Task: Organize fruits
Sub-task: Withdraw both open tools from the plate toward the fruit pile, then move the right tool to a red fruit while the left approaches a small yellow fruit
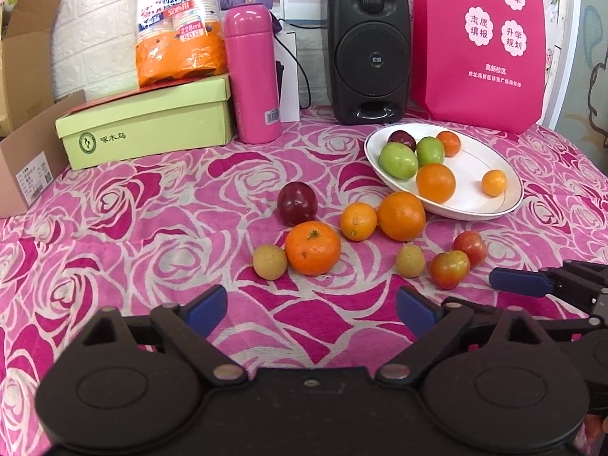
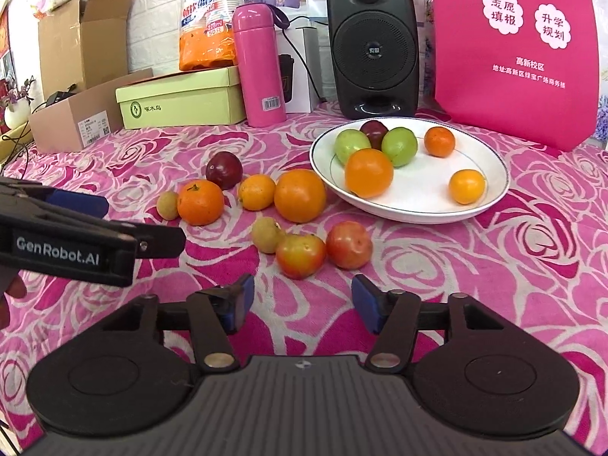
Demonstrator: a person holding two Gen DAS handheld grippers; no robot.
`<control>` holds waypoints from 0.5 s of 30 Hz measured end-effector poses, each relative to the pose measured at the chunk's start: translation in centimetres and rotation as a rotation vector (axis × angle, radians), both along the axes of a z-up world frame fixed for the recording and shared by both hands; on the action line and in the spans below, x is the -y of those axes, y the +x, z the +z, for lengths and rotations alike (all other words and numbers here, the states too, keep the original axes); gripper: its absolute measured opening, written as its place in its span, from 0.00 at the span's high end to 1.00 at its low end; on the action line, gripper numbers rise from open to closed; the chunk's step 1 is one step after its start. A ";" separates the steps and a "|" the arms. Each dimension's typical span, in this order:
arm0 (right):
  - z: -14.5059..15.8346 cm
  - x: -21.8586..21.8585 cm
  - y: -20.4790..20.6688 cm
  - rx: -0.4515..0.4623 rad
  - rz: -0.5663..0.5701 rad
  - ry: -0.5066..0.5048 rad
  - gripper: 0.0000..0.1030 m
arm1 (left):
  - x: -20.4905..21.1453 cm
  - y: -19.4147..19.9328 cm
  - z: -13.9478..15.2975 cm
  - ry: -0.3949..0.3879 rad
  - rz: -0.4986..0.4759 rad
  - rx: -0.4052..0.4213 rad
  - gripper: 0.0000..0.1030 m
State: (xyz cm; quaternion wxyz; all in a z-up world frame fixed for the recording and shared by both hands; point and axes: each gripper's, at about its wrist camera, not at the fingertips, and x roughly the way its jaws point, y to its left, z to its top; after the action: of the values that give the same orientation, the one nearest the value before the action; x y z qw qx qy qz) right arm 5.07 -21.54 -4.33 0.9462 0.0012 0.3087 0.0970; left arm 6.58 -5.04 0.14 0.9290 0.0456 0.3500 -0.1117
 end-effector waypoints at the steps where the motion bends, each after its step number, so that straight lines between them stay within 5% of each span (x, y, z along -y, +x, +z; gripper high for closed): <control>1: -0.1 -0.1 0.2 -0.002 0.000 0.001 0.17 | 0.0 0.1 -0.1 -0.001 0.001 -0.003 0.00; 13: -0.4 -0.4 1.5 -0.006 0.024 0.013 0.30 | 0.1 0.5 -0.1 -0.003 -0.013 -0.006 0.00; 15: -0.5 -0.5 1.6 -0.006 0.024 0.009 0.39 | 0.1 0.6 -0.2 -0.002 -0.016 -0.010 0.00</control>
State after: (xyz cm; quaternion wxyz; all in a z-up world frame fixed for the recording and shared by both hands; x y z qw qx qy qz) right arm 6.68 -21.04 -4.79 0.9441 0.0023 0.3110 0.1096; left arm 7.15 -5.17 -0.03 0.9263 0.0468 0.3543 -0.1196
